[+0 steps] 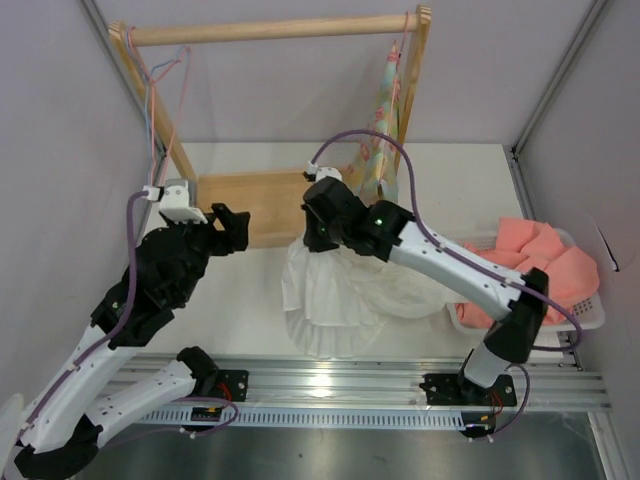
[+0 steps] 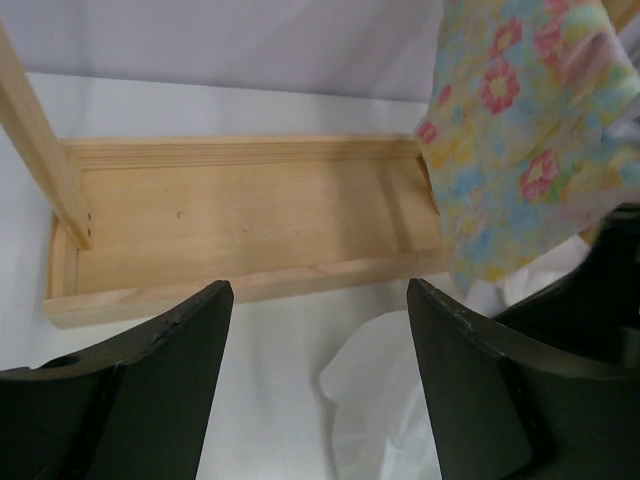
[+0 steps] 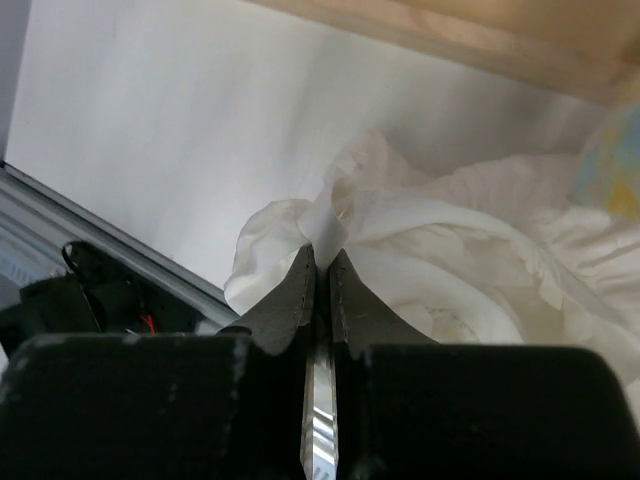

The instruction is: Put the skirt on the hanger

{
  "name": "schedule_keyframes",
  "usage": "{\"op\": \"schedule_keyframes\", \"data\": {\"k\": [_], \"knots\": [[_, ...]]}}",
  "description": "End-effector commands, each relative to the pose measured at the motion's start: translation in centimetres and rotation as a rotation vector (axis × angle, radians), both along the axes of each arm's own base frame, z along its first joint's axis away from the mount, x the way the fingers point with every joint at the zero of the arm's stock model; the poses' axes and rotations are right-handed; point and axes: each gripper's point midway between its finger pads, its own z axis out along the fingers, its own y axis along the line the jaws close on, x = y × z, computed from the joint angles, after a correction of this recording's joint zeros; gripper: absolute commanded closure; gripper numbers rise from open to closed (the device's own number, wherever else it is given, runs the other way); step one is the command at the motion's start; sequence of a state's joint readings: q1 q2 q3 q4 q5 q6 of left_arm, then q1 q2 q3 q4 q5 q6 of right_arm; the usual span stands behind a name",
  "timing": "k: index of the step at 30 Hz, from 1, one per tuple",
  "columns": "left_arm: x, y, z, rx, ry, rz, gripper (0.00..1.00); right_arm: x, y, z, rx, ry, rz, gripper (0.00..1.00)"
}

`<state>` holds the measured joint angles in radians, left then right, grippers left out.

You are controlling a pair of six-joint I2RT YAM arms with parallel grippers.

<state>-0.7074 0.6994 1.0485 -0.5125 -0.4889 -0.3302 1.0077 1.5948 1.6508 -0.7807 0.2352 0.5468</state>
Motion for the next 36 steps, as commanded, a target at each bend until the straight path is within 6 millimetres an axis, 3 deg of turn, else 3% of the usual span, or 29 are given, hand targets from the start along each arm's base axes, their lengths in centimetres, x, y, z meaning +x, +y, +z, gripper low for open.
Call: {"op": "schedule_keyframes", "data": {"k": [1,5,6,7,9,10,12,15,17,20,21,24,25,27,29,31,36], "knots": [[-0.3,2.5,3.4,-0.093,-0.052,0.125,0.24,3.1,5.3,4.1,0.181,-0.042,0.025,1.00],[-0.1,2.4,4.3,-0.101,-0.058,0.129,0.23,5.3,7.6,3.8,0.177,-0.037,0.029,0.98],[0.0,2.2,4.2,-0.096,-0.052,0.125,0.23,5.5,7.8,3.5,0.168,-0.031,0.030,0.92],[0.2,1.9,3.9,-0.085,-0.038,0.119,0.24,5.8,8.0,3.0,0.156,-0.025,0.022,0.71],[0.3,1.6,2.9,-0.070,-0.012,0.112,0.24,6.8,7.0,2.0,0.139,-0.014,-0.014,0.48],[0.4,1.3,2.1,-0.063,0.007,0.106,0.24,6.7,6.0,0.5,0.114,0.007,-0.030,0.43],[0.6,0.9,0.7,-0.047,0.040,0.097,0.23,8.0,4.2,-0.2,0.124,0.009,-0.076,0.33],[1.2,-0.4,-2.0,-0.021,0.102,0.068,0.23,8.8,0.7,-1.8,0.116,0.016,-0.134,0.27],[1.7,-1.2,-4.1,0.007,0.155,0.059,0.22,9.0,-1.5,-3.2,0.079,0.026,-0.174,0.27],[2.4,-2.0,-6.7,0.036,0.213,0.064,0.22,9.9,-3.8,-5.2,0.060,0.068,-0.207,0.38],[2.9,-2.4,-8.0,0.061,0.247,0.069,0.22,9.9,-4.8,-6.8,0.036,0.093,-0.220,0.45],[4.2,-2.2,-9.4,0.093,0.284,0.110,0.23,9.5,-4.3,-8.1,0.037,0.121,-0.187,0.54],[5.2,-1.7,-10.7,0.120,0.322,0.141,0.23,8.9,-3.5,-8.8,0.022,0.133,-0.166,0.55],[6.8,-0.5,-11.4,0.115,0.367,0.178,0.23,8.5,-2.8,-9.4,-0.005,0.131,-0.160,0.57],[8.0,-0.1,-13.5,0.155,0.447,0.193,0.25,7.9,-2.0,-10.4,-0.018,0.148,-0.153,0.59],[9.2,0.6,-13.9,0.178,0.478,0.217,0.26,7.6,-1.8,-11.4,-0.015,0.173,-0.156,0.65],[12.0,1.1,-13.7,0.191,0.506,0.224,0.25,7.6,-1.3,-12.3,-0.023,0.188,-0.150,0.66]]}}
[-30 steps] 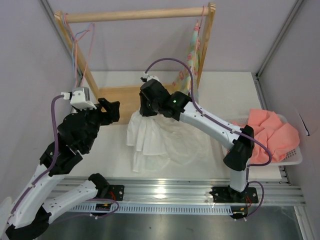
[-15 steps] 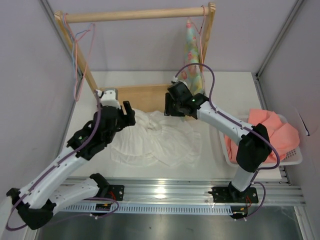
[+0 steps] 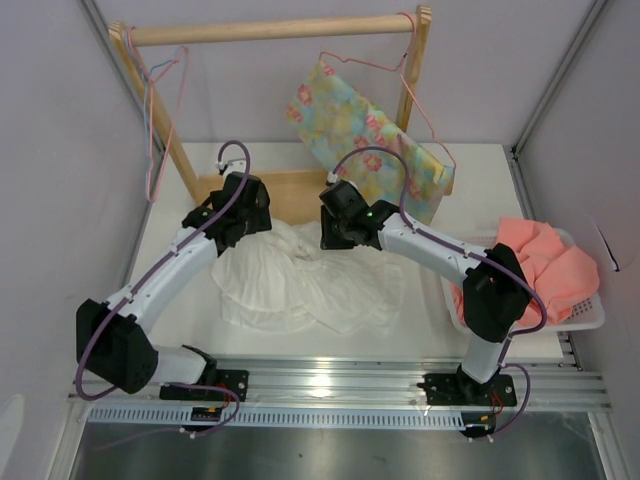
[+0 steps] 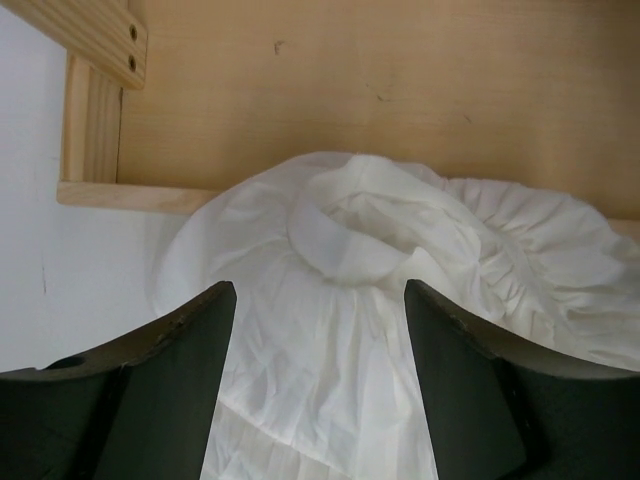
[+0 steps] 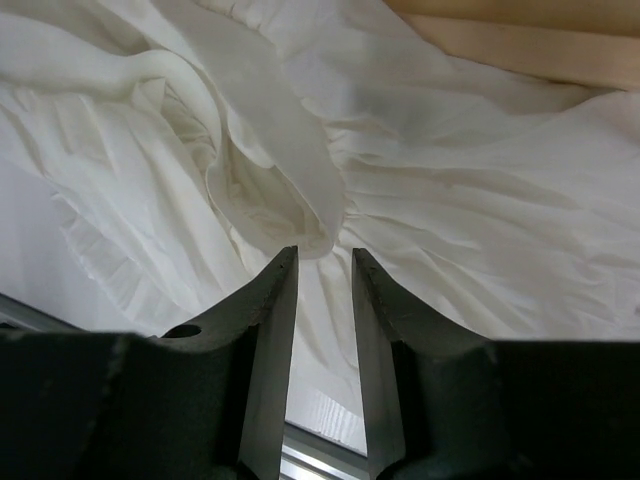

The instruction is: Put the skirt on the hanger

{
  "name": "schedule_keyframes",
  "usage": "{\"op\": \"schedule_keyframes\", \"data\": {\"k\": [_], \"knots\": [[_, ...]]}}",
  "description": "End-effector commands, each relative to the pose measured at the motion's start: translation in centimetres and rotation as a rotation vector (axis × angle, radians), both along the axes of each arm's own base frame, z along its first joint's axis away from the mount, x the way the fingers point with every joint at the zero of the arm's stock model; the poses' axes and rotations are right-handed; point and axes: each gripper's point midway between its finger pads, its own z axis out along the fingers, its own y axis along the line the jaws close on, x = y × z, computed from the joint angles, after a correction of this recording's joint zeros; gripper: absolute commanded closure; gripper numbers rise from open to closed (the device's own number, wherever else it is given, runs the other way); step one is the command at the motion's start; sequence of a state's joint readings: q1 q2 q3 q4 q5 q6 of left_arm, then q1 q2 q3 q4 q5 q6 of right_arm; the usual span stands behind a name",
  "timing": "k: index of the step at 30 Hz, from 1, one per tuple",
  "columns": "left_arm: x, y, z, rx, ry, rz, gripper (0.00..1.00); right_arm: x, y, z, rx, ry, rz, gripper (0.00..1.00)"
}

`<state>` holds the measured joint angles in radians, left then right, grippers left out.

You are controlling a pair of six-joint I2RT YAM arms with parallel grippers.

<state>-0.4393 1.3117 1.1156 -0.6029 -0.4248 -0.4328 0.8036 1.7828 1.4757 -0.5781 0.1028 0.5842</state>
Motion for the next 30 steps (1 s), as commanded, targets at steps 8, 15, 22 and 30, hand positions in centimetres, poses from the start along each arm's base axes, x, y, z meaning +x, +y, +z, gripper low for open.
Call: {"op": "schedule_keyframes", "data": {"k": [8,15,22,30], "knots": [[4.6,0.5,0.9,-0.015,0.012,0.006,0.27,0.4,1.4,-1.5,-0.002,0.020,0.006,0.68],[5.1,0.2,-2.3,0.008,0.098,-0.010,0.30,0.4,1.4,-1.7,-0.001,0.022,0.010,0.69],[4.9,0.9,-4.2,0.024,0.136,0.007,0.33,0.0,1.8,-1.8,-0.001,0.022,0.021,0.71],[4.4,1.4,-4.4,0.030,0.143,0.009,0.36,-0.4,2.1,-2.0,-0.008,0.025,0.036,0.71]]}}
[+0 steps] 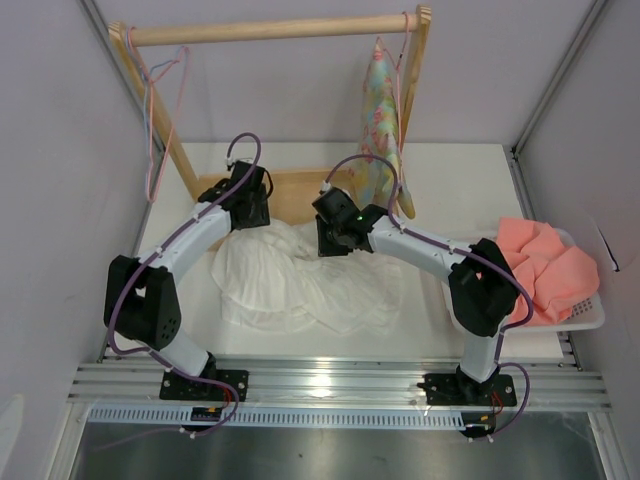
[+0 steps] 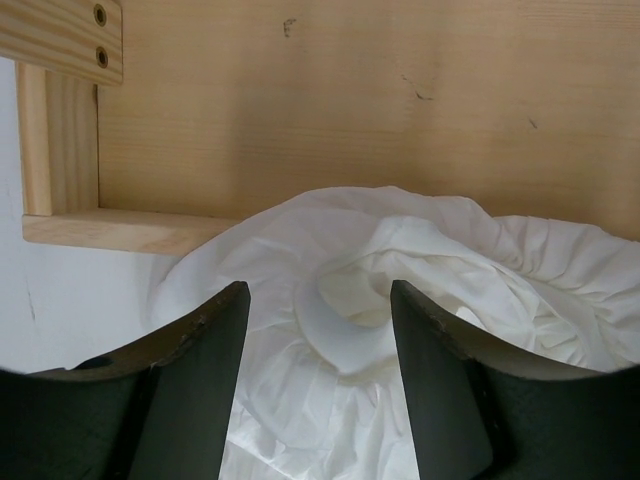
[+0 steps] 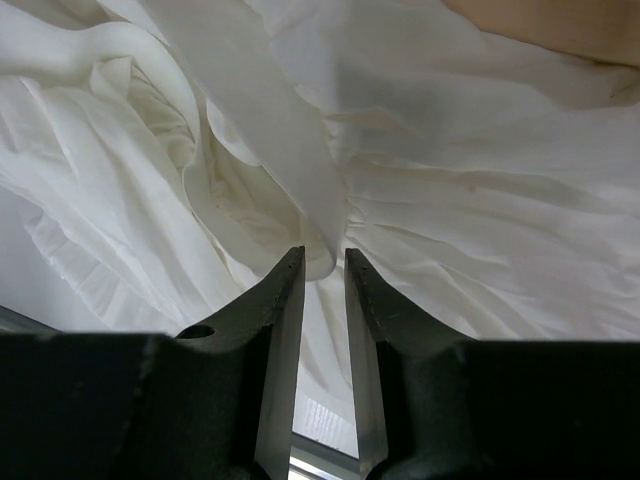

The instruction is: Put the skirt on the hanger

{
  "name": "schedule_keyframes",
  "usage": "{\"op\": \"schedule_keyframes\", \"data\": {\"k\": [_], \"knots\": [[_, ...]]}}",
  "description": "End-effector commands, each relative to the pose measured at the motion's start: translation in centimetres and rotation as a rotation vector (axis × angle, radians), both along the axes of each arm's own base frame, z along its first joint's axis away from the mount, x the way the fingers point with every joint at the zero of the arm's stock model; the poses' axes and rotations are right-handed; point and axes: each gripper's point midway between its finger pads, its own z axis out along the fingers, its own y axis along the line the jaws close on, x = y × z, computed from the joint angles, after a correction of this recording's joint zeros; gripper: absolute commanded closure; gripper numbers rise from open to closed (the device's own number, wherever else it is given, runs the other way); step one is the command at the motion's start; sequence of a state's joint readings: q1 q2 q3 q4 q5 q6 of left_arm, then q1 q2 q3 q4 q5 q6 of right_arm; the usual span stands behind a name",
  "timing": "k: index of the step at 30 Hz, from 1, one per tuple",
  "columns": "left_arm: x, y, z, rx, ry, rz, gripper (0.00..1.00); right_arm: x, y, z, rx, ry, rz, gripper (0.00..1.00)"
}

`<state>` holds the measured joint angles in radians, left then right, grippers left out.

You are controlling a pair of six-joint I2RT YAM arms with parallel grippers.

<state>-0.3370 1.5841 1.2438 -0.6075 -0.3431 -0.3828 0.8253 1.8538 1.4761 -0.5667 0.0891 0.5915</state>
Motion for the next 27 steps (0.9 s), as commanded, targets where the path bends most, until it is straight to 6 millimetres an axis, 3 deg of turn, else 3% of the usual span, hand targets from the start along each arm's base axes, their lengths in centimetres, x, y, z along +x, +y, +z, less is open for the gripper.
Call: {"op": "schedule_keyframes", "data": {"k": [1,8,14,23,27], "knots": [[0.1,0.5,0.5,-0.003,-0.024,-0.006,0.36,0.3,1.0,1.1,0.024,-0.029,0.011,0.71],[-0.1,1.1,0.1,-0.005,-0.010,0.000,0.38,0.0,1.1,0.6,0.013,-0.020,0.019,0.66],[0.4,1.5,0.8,-0.007,-0.031,0.003,0.39,-0.1,1.1,0.0,0.003,-0.011,0.018,0.66],[1.0,1.7,0.1,-0.007,-0.007,0.002,0.39,0.0,1.2,-0.7,-0.006,-0.003,0.019,0.67],[0.9,1.6,0.3,-0.013,-0.008,-0.004,0.44,0.1,1.3,-1.0,-0.006,0.002,0.019,0.67]]}}
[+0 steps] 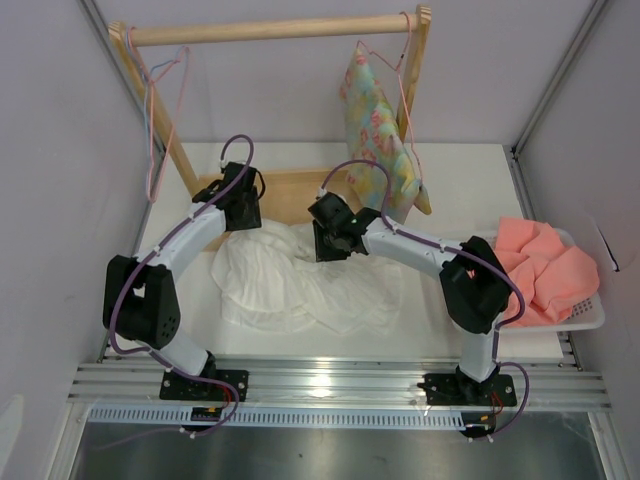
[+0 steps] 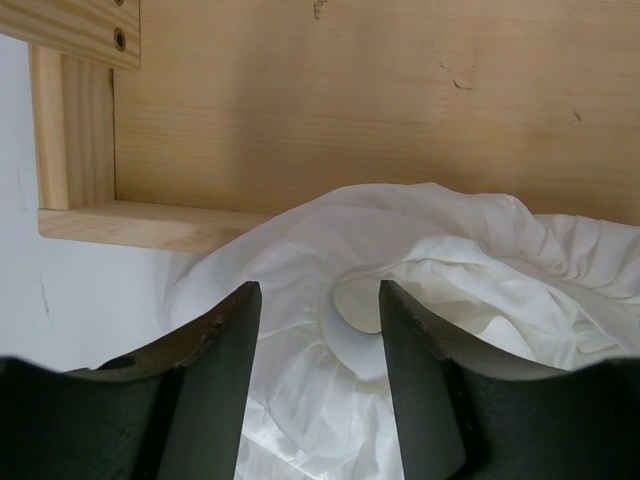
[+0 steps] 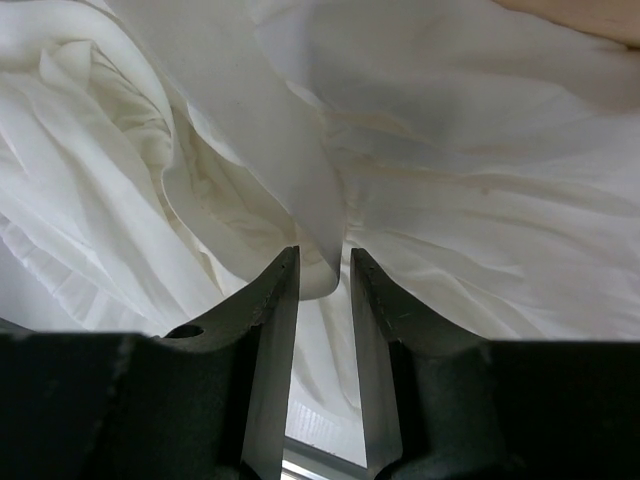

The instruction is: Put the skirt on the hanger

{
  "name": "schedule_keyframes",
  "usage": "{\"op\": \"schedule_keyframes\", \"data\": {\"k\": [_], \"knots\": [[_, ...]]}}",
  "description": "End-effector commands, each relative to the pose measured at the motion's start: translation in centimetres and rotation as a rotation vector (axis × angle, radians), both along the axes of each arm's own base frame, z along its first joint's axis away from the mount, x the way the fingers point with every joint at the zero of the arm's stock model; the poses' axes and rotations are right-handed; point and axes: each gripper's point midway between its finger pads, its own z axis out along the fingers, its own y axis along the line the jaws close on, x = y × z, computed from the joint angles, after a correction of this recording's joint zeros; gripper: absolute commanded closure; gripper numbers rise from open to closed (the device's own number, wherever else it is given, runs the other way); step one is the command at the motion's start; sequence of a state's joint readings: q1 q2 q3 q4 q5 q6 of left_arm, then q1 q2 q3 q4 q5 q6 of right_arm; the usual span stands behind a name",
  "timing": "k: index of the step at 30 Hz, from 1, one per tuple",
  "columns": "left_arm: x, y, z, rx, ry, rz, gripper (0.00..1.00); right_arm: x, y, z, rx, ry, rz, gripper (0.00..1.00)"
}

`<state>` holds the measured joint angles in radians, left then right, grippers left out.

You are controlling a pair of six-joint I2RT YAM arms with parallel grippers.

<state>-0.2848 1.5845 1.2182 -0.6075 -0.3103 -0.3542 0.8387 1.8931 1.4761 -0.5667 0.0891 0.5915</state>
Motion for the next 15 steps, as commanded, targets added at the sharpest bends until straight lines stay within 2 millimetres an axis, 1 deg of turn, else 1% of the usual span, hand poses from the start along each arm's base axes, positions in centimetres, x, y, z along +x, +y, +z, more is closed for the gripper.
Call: {"op": "schedule_keyframes", "data": {"k": [1,2,4,7,10,11,12,13,14,15], "knots": [[1.2,-0.1,1.2,-0.011,-0.042,-0.016,0.45,0.6,1.0,0.7,0.026,-0.024,0.006,0.67],[1.2,0.1,1.1,-0.006,-0.040,-0.015,0.45,0.6,1.1,0.7,0.028,-0.023,0.007,0.67],[1.2,0.2,0.6,-0.007,-0.026,-0.018,0.51,0.6,1.3,0.8,0.032,-0.026,0.011,0.67],[1.0,0.3,0.0,-0.009,-0.011,-0.018,0.57,0.6,1.5,0.7,0.032,-0.024,0.015,0.69],[0.8,0.4,-0.3,-0.017,-0.004,-0.019,0.65,0.5,1.4,0.9,0.031,-0.026,0.015,0.77],[0.8,0.3,-0.2,-0.019,-0.005,-0.021,0.70,0.5,1.4,1.0,0.032,-0.025,0.012,0.79],[0.6,0.3,-0.2,-0.022,-0.002,-0.025,0.72,0.6,1.3,1.5,0.035,-0.037,0.011,0.81],[0.6,0.2,0.2,-0.027,-0.010,-0.029,0.74,0.6,1.3,1.9,0.036,-0.045,0.009,0.86],[0.7,0.2,0.5,-0.031,-0.018,-0.031,0.80,0.7,1.0,2.1,0.029,-0.046,0.005,0.89],[0.7,0.0,1.0,-0.038,-0.024,-0.036,0.84,0.9,0.7,2.8,0.025,-0.065,0.001,0.95]]}}
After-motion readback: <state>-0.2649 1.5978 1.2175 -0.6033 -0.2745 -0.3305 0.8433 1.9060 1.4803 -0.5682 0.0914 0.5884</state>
